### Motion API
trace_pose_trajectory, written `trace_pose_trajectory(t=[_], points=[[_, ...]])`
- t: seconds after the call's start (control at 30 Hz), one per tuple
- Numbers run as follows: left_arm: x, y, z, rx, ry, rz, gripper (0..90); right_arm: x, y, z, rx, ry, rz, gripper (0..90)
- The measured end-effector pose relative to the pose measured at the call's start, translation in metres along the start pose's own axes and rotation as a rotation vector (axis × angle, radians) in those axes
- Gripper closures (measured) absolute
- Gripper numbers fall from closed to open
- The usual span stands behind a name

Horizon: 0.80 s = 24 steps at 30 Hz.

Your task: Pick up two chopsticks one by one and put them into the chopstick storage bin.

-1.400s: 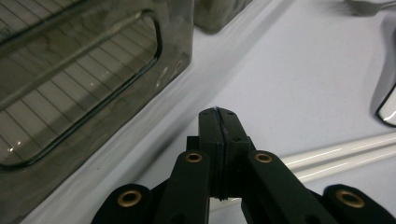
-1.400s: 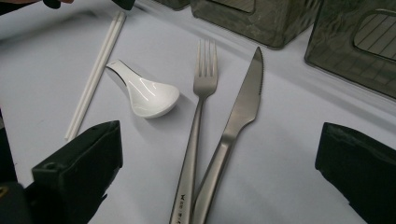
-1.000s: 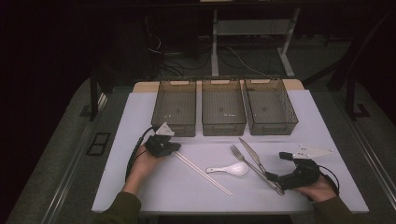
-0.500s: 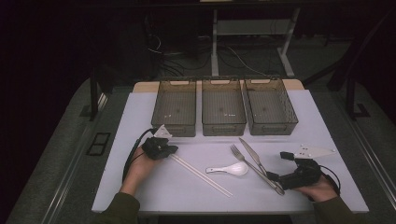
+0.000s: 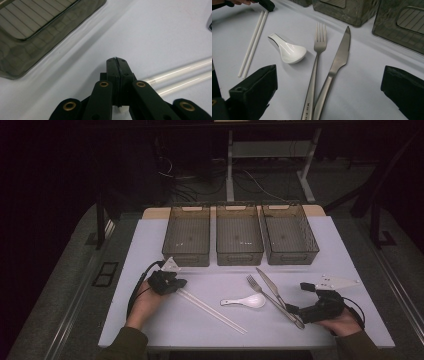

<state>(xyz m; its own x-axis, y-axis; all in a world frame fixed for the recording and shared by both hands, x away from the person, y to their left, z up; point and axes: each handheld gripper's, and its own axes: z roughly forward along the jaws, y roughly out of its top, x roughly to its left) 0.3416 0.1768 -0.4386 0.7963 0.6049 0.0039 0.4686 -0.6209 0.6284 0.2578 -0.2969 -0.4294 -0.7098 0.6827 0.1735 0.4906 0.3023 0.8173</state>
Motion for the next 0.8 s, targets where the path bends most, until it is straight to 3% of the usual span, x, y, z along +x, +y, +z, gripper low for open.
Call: trace_pose_trajectory(t=[0.13, 0.3, 0.43, 0.47, 0.5, 0.6, 0.63, 0.67, 0.8], points=[[-0.001, -0.001, -0.001, -0.006, 0.014, 0.010, 86.3, 0.000, 0.000, 0.000, 0.000, 0.000, 0.001, 0.8], [-0.010, 0.005, -0.008, -0.058, 0.007, 0.047, 77.4, 0.000, 0.000, 0.000, 0.000, -0.001, -0.001, 0.8], [-0.030, 0.014, -0.011, -0.098, -0.059, 0.118, 71.9, 0.000, 0.000, 0.000, 0.000, 0.000, 0.001, 0.8], [-0.030, 0.014, -0.011, -0.098, -0.059, 0.118, 71.0, 0.000, 0.000, 0.000, 0.000, 0.000, 0.001, 0.8], [-0.040, 0.019, -0.011, -0.118, -0.104, 0.144, 70.7, 0.000, 0.000, 0.000, 0.001, 0.000, 0.000, 0.8], [-0.053, 0.026, -0.008, -0.135, -0.161, 0.181, 70.0, 0.000, 0.000, 0.000, 0.001, 0.001, 0.001, 0.8], [-0.053, 0.026, -0.008, -0.135, -0.161, 0.181, 69.9, 0.000, 0.000, 0.000, 0.001, 0.001, 0.001, 0.8], [-0.066, 0.032, -0.005, -0.148, -0.207, 0.210, 69.7, 0.000, 0.000, 0.000, 0.002, 0.001, 0.001, 0.8], [-0.091, 0.044, 0.003, -0.156, -0.295, 0.264, 69.6, 0.001, 0.000, 0.000, 0.003, 0.002, 0.001, 0.8]])
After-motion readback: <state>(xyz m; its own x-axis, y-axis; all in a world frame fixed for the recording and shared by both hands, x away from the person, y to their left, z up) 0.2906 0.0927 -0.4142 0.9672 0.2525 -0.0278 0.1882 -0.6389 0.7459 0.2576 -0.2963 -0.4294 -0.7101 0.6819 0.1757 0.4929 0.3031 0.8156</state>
